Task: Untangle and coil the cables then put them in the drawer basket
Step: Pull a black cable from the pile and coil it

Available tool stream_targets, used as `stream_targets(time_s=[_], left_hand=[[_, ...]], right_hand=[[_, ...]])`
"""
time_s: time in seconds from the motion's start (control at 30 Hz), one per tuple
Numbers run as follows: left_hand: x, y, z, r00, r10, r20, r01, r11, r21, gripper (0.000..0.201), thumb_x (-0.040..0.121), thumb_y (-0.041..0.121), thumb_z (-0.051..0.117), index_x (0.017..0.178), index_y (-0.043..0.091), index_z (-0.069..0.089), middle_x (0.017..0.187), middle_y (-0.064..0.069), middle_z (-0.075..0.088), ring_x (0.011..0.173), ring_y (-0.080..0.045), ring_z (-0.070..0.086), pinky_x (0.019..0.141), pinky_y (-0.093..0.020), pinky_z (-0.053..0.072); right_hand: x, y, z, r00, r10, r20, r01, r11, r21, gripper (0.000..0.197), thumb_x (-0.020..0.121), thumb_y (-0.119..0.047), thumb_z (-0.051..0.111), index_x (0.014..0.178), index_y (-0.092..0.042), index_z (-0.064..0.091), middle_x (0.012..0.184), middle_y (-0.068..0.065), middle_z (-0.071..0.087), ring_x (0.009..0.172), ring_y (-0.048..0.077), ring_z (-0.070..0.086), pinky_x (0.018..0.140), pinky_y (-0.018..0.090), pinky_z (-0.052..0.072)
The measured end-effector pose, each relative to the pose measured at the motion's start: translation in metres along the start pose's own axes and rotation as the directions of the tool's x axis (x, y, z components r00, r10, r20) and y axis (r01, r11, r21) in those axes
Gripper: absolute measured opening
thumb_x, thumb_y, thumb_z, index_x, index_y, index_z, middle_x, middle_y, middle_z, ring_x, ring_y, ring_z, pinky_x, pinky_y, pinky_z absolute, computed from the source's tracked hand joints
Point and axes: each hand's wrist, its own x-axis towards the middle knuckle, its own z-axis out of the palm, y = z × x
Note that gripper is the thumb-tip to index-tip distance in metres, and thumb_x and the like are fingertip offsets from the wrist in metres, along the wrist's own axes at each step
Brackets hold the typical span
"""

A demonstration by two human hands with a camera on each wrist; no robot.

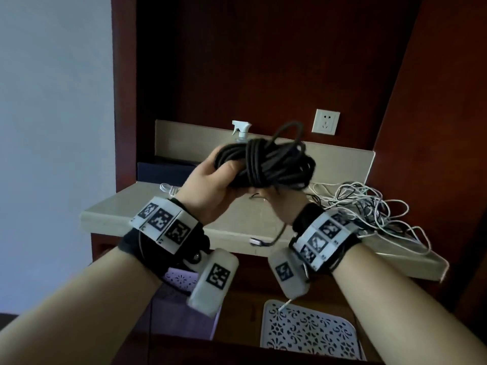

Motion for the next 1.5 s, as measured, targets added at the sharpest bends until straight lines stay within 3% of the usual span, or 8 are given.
stream_targets(time_s=[0.1, 0.27, 0.43, 0.57, 0.8, 1.1, 1.33, 1.5], left_hand=[[0.014, 0.001, 0.001, 0.974, 0.015, -0.226, -0.004, 0.999, 0.048, 0.032, 0.097, 0.0, 0.042, 0.128, -0.007, 0.045, 0.085, -0.004, 0.058, 0.063, -0.005, 0.063, 0.054, -0.014, 0.049], [0.032, -0.014, -0.023, 0.894, -0.029, -0.448, 0.137, 0.968, 0.211, 0.034, 0.096, 0.006, 0.047, 0.129, 0.0, 0.044, 0.091, -0.003, 0.057, 0.074, -0.011, 0.059, 0.058, -0.021, 0.056], [0.02, -0.035, -0.034, 0.989, 0.054, -0.14, 0.088, 0.553, 0.829, 0.032, 0.088, 0.008, 0.056, 0.12, 0.012, 0.05, 0.102, -0.009, 0.063, 0.085, -0.022, 0.06, 0.075, -0.029, 0.05], [0.014, -0.029, -0.03, 1.0, -0.021, 0.012, 0.002, 0.548, 0.837, 0.037, 0.085, 0.003, 0.06, 0.119, 0.018, 0.053, 0.101, -0.003, 0.06, 0.089, -0.019, 0.06, 0.076, -0.025, 0.049], [0.012, -0.025, -0.021, 0.998, -0.026, -0.065, 0.052, 0.9, 0.432, 0.038, 0.082, -0.013, 0.053, 0.09, 0.024, 0.058, 0.093, -0.004, 0.06, 0.083, -0.017, 0.062, 0.066, -0.025, 0.053], [0.011, -0.037, -0.007, 0.993, -0.057, -0.102, 0.061, 0.997, 0.037, 0.082, 0.058, 0.007, 0.069, 0.132, 0.015, 0.035, 0.113, -0.002, 0.059, 0.096, -0.013, 0.065, 0.079, -0.026, 0.056], [0.007, -0.046, 0.003, 0.97, -0.146, -0.196, 0.164, 0.983, 0.08, 0.047, 0.092, 0.014, 0.054, 0.134, 0.018, 0.033, 0.115, -0.005, 0.057, 0.095, -0.017, 0.063, 0.081, -0.038, 0.056], [0.005, -0.038, -0.001, 0.971, -0.23, -0.062, 0.235, 0.967, 0.093, 0.064, 0.082, 0.01, 0.063, 0.133, 0.035, 0.034, 0.108, -0.002, 0.057, 0.089, -0.018, 0.063, 0.072, -0.044, 0.058]], right_hand=[[-0.004, 0.001, 0.011, 0.988, -0.075, 0.137, 0.108, 0.96, -0.257, 0.021, 0.099, -0.024, 0.037, 0.087, -0.02, 0.053, 0.08, 0.006, 0.058, 0.072, 0.018, 0.053, 0.074, 0.028, 0.04], [-0.013, -0.014, 0.01, 0.928, -0.275, 0.252, 0.368, 0.563, -0.74, 0.013, 0.092, -0.022, 0.054, 0.093, -0.011, 0.059, 0.077, 0.008, 0.066, 0.07, 0.029, 0.062, 0.048, 0.029, 0.025], [-0.002, -0.031, -0.022, 0.827, -0.474, 0.301, 0.491, 0.351, -0.797, 0.014, 0.066, -0.025, 0.072, 0.056, -0.022, 0.063, 0.044, -0.005, 0.053, 0.039, 0.018, 0.051, 0.044, 0.017, 0.018], [0.006, -0.036, -0.047, 0.822, -0.465, 0.328, 0.538, 0.447, -0.715, 0.031, 0.082, -0.039, 0.046, 0.067, -0.023, 0.068, 0.055, -0.005, 0.058, 0.054, 0.021, 0.055, 0.049, 0.023, 0.03], [0.005, -0.014, -0.042, 0.98, -0.125, 0.154, 0.184, 0.864, -0.469, 0.046, 0.09, -0.053, 0.039, 0.126, -0.028, 0.053, 0.113, -0.003, 0.061, 0.102, 0.019, 0.056, 0.073, 0.026, 0.039], [0.007, -0.008, -0.024, 0.996, 0.069, -0.062, -0.075, 0.993, -0.088, 0.044, 0.095, -0.047, 0.035, 0.061, -0.023, 0.047, 0.055, -0.006, 0.047, 0.056, 0.01, 0.047, 0.052, 0.019, 0.033], [0.005, -0.003, -0.019, 0.979, 0.11, -0.172, -0.12, 0.992, -0.048, 0.048, 0.092, -0.052, 0.039, 0.067, -0.014, 0.054, 0.061, 0.002, 0.055, 0.068, 0.024, 0.056, 0.063, 0.034, 0.041], [0.0, -0.005, -0.021, 0.985, 0.019, -0.174, -0.052, 0.981, -0.188, 0.039, 0.094, -0.049, 0.036, 0.074, -0.019, 0.051, 0.064, -0.001, 0.054, 0.07, 0.023, 0.053, 0.06, 0.031, 0.036]])
